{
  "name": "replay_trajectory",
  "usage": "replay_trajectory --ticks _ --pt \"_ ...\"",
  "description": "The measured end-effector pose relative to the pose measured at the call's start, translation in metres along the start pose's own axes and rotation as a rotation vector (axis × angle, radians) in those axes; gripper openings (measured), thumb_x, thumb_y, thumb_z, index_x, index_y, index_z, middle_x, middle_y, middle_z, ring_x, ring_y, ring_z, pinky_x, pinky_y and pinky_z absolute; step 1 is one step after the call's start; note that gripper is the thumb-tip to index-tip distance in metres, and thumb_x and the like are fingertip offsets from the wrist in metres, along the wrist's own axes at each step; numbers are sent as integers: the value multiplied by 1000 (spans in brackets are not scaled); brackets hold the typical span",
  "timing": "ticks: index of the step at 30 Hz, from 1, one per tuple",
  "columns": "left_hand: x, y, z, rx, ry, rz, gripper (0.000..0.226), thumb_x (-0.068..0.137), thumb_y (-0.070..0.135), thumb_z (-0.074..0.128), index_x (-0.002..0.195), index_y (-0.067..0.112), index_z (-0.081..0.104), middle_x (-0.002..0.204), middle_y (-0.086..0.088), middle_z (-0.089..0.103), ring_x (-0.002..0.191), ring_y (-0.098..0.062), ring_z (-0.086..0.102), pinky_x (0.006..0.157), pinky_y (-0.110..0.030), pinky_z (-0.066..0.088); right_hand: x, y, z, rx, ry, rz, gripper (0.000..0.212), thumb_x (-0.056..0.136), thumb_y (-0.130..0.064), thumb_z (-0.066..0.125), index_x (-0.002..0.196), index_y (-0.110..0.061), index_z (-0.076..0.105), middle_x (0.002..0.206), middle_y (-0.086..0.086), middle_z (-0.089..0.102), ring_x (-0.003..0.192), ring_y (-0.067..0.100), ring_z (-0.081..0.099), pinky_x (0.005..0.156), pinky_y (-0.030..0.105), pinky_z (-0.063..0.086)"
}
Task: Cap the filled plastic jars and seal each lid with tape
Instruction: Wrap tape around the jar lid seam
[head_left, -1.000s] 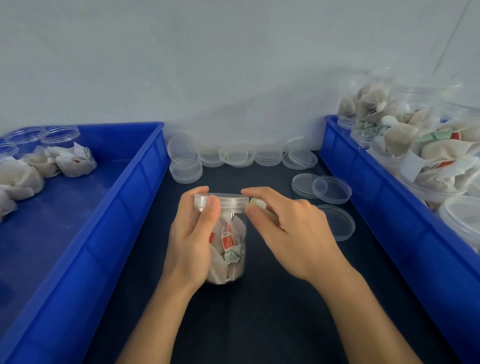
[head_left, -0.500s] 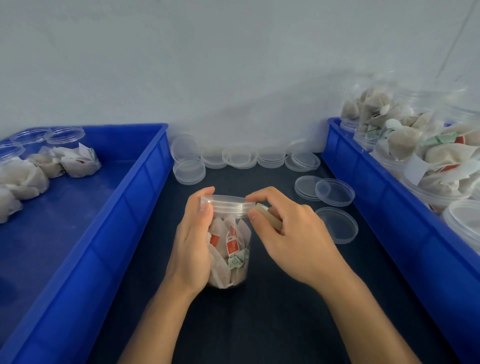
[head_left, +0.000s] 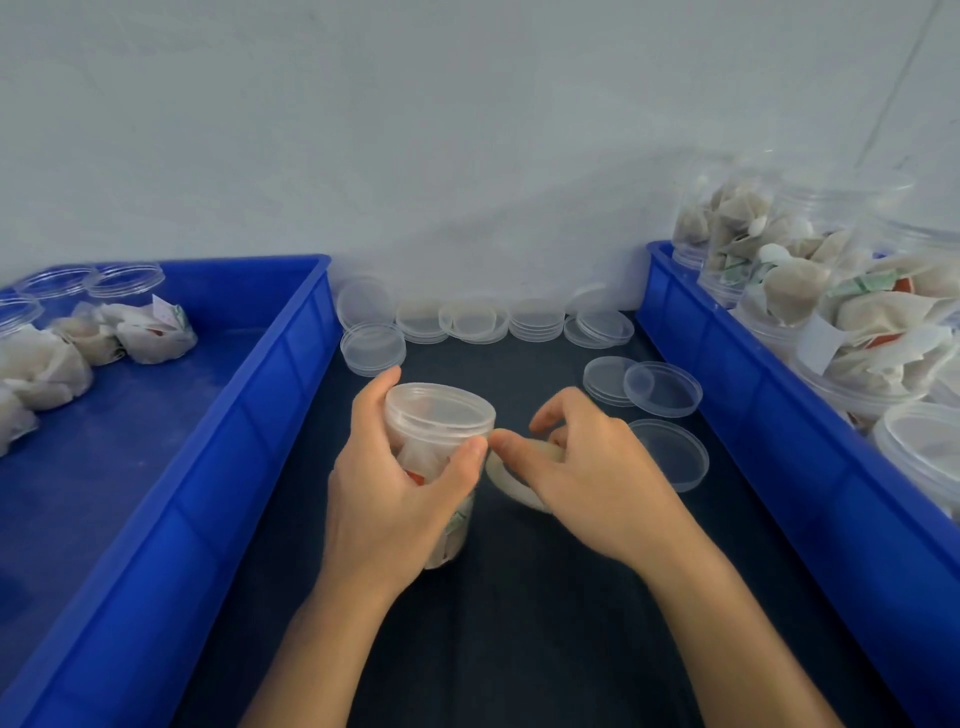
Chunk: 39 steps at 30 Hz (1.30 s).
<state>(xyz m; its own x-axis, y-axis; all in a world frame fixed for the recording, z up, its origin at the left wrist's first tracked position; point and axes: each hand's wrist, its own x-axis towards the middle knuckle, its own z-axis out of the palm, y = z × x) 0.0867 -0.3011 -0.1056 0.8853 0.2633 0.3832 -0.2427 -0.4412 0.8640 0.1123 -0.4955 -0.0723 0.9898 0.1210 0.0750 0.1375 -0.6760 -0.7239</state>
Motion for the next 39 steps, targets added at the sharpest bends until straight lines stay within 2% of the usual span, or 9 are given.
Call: replay_trajectory --ticks 3,5,14,20,23,27,32,35,39 --pt "2 0 -4 72 13 11 95 67 79 72 151 50 36 127 43 54 121 13 56 91 -20 50 0 0 -1 -78 -82 -20 58 92 -78 48 79 -23 62 71 -11 66 68 8 60 61 32 44" --pt "4 1 -5 104 23 8 94 67 80 70 149 49 37 121 49 52 116 20 53 84 -14 47 -1 2 -4 -41 -167 -45 58 100 -68 43 79 -18 63 65 -12 62 62 9 55 61 31 43" --pt "4 6 -9 212 67 -17 84 57 89 74 128 52 47 112 34 61 101 12 61 75 -22 52 -1 7 -7 -106 -308 -168 30 110 -40 42 93 -34 65 84 -23 72 75 5 64 64 22 44" --pt "4 6 -10 233 42 10 82 64 87 72 133 50 49 117 30 62 107 9 61 82 -25 54 -1 7 -5 -79 -359 -167 23 108 -41 43 95 -33 61 79 -16 75 69 9 67 69 40 58" --pt "4 5 -11 199 51 -11 79 67 86 72 133 50 49 118 29 63 108 6 63 86 -31 58 1 9 -2 -14 -275 -173 26 107 -43 46 91 -27 59 75 -5 68 58 9 52 60 44 48" --pt "5 5 -10 190 52 -58 91 65 89 71 140 44 46 123 24 63 114 -1 63 93 -38 59 2 8 3 8 -107 -243 38 103 -54 52 83 -22 54 74 -1 60 55 8 45 52 22 38" --pt "4 8 -7 178 59 -90 98 52 92 73 133 44 47 114 29 62 105 8 62 80 -21 53 2 7 6 -7 -4 -272 42 102 -52 54 78 -18 57 68 1 58 63 21 50 55 20 39" --pt "4 14 -7 164 72 -104 90 44 93 75 118 56 41 106 32 61 101 21 56 70 -13 45 1 6 5 -7 23 -281 38 100 -50 56 76 -20 56 62 -2 55 61 21 50 55 19 38" --pt "3 14 -6 156 78 -133 71 51 89 76 103 49 50 104 32 65 95 24 57 63 -12 46 0 2 7 -16 65 -304 41 100 -50 56 76 -17 56 65 2 56 63 25 49 54 22 35"
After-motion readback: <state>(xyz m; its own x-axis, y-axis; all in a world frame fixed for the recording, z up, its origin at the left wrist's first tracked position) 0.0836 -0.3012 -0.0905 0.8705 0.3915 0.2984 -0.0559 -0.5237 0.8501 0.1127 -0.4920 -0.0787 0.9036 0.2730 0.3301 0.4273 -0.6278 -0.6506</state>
